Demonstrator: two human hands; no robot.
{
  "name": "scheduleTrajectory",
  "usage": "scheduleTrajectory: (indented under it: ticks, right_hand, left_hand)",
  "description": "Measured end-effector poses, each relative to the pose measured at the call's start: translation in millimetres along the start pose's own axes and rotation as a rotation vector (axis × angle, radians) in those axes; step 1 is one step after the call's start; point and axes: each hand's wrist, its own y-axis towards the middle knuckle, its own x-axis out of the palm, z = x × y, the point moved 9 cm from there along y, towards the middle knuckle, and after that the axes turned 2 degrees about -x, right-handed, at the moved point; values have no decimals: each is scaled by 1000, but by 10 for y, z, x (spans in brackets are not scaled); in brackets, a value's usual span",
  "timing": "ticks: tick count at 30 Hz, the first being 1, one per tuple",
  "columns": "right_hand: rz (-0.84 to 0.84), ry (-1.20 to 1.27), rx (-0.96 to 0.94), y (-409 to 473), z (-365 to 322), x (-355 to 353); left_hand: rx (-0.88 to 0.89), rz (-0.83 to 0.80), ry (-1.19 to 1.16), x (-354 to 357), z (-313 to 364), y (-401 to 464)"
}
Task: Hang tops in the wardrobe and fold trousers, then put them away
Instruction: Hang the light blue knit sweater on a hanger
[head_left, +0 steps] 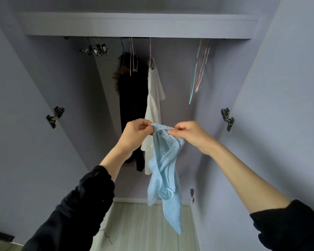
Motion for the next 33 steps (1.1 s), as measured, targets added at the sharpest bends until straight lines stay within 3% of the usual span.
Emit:
scheduleTrajectory:
  ticks: [3,6,10,13,16,20,26,33]
  right_hand:
    - [-45,83,9,-44,152,99]
    - [-25,-25,32,-14,301,167]
    - [132,-177,30,52,384,63]
    - [247,-83,-21,94,242,-106]
    - [217,-10,-93,147,-51,-105]
    - [124,-76,-146,217,-390,107]
    - [119,-71,-136,260,-515,196]
    - [155,-83,-91,237,-352,127]
  left_hand:
    - [29,-3,8,1,96,29]
    - [56,-2,15,7,156,16]
    - [89,16,29,-103,200,-8]
    - [66,56,164,-282,156,12]
    - [-18,11,304,-301,0,2]
    - [-38,-103,272,-85,-84,-85]
    - [60,122,349,-17,9,-118]
    - [39,117,390,89,-15,-122]
